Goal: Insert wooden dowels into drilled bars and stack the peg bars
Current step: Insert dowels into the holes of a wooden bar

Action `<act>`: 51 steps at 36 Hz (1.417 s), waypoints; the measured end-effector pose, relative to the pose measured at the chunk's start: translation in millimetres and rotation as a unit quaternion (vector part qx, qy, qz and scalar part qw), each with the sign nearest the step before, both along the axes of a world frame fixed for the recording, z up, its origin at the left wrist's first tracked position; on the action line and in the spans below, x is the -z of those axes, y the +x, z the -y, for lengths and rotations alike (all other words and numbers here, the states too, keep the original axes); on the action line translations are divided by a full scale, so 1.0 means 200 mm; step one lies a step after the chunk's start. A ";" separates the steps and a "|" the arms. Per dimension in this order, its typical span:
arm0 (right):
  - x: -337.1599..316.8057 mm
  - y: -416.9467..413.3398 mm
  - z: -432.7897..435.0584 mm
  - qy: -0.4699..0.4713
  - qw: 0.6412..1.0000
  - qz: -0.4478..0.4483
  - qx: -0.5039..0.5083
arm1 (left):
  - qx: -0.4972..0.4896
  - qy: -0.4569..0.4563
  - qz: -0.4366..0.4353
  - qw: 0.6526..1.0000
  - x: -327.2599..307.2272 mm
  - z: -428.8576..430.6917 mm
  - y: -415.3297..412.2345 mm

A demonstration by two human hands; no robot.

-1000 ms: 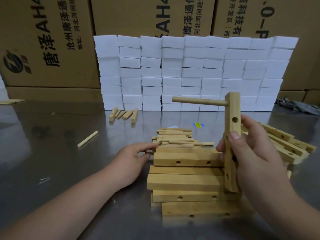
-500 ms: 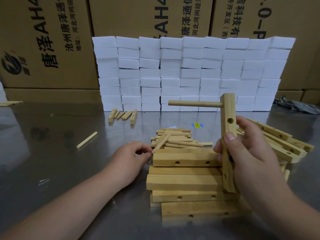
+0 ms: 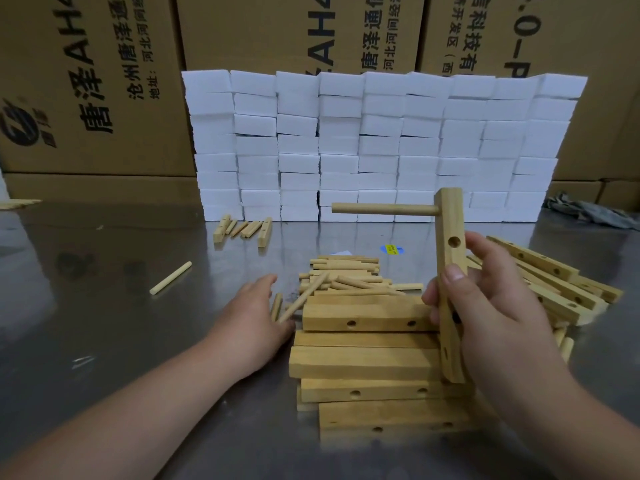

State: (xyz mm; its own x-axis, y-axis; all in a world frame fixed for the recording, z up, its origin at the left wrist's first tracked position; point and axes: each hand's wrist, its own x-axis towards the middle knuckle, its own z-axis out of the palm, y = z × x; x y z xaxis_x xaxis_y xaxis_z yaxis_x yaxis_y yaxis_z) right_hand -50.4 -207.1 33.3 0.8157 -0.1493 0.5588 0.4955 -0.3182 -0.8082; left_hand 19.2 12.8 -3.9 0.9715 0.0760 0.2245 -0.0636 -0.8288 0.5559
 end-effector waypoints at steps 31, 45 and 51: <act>-0.02 0.03 0.03 0.085 0.996 -0.021 -0.025 | 0.012 -0.024 0.061 0.998 -0.01 -0.01 -0.04; -0.01 -0.01 0.00 0.026 0.995 0.000 -0.101 | 0.168 -0.040 0.363 0.916 -0.15 0.07 -0.29; -0.02 -0.04 -0.01 0.014 0.987 0.012 -0.161 | 0.226 -0.012 0.400 0.888 -0.16 0.09 -0.31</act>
State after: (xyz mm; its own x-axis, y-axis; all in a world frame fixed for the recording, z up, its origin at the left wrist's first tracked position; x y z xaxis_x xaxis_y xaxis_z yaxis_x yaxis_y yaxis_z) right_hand -57.9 -204.9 36.4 0.8103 0.1004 0.5773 0.5859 -0.1190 -0.8016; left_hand -43.6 -5.1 27.5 0.4346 -0.2676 0.8600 -0.7690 -0.6073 0.1997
